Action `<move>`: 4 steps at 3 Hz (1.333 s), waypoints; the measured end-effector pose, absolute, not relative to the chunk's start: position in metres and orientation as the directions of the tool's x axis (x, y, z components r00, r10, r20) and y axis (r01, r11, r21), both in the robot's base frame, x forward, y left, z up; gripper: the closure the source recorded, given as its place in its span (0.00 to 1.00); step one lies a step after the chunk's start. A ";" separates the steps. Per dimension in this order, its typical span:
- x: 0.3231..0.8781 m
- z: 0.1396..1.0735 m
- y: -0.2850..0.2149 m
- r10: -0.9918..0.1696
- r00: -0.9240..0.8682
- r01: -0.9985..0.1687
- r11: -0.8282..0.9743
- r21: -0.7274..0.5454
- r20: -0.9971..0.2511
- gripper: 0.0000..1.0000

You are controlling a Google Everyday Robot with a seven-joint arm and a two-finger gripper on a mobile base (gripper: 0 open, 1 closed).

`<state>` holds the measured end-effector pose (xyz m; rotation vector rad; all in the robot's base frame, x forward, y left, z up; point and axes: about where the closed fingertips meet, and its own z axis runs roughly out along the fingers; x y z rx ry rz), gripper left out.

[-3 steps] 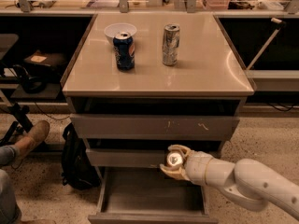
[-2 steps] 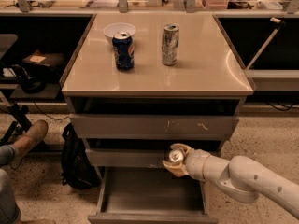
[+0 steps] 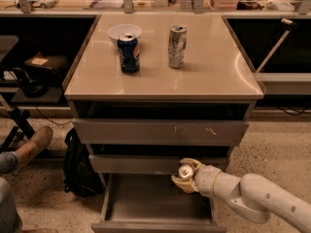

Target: Place orange can into bottom drawer

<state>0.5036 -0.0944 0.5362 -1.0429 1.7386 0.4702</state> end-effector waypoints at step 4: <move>0.485 0.357 -0.105 -0.213 -0.344 -0.766 0.627 0.142 -0.915 1.00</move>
Offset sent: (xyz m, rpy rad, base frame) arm -0.0130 0.0133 -0.2924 0.4007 0.4169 -0.0949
